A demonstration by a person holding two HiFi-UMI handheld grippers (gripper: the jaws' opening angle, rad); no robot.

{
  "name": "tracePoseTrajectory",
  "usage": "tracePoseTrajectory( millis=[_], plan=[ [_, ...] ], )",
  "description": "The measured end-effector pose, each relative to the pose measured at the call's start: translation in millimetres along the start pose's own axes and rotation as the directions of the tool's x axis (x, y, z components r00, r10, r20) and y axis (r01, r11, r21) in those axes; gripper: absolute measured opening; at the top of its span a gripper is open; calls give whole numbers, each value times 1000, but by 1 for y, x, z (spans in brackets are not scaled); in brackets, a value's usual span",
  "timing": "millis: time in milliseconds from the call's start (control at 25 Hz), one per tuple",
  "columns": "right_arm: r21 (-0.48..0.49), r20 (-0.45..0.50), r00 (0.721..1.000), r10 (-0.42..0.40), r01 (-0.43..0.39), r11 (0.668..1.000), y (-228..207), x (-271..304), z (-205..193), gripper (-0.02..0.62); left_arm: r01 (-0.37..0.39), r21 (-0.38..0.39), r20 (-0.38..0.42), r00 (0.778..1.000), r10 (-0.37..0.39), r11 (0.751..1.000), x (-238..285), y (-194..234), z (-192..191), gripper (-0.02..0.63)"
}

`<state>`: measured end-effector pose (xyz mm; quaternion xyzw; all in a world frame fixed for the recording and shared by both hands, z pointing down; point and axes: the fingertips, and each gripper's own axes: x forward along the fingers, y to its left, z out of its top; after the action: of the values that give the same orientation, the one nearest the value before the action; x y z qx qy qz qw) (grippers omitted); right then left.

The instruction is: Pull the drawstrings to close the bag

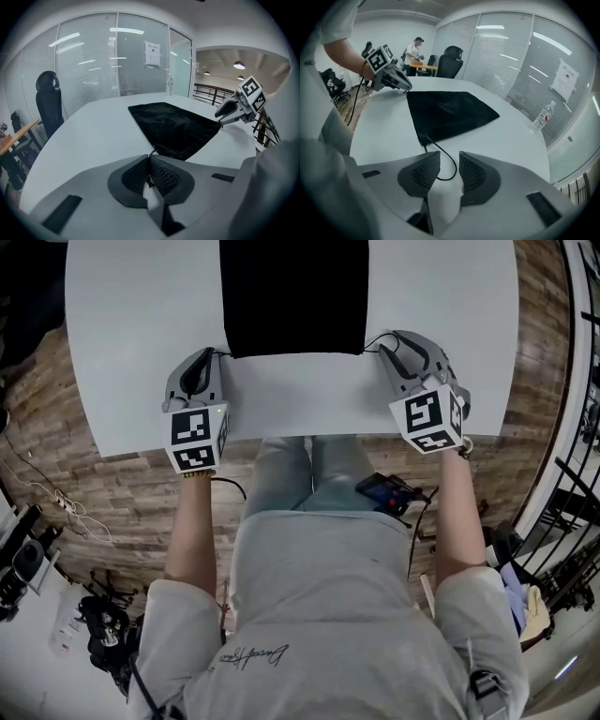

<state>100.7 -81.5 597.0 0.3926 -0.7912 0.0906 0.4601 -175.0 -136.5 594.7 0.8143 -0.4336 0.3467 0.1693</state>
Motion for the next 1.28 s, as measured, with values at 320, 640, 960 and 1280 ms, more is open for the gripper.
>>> tracePoseTrajectory(
  millis=[320,640,960,1280],
  plan=[
    [-128,-20,976,216,-217,968,21,11,10,162,2,-3,8,1000,-2,1000,-5,-1,3,15],
    [-207,-64,928,366,-372,905,35,17,14,83,3,-12,8,1000,-3,1000,-7,0,2,15],
    [-83,-3,990,142,-142,986,11,14,3,48,-10,-48,2,1000,10,999,-10,5,-2,15],
    [65,-4,994,-111,111,992,-16,12,-9,41,-14,-82,-5,1000,14,997,-13,3,-4,15]
  ],
)
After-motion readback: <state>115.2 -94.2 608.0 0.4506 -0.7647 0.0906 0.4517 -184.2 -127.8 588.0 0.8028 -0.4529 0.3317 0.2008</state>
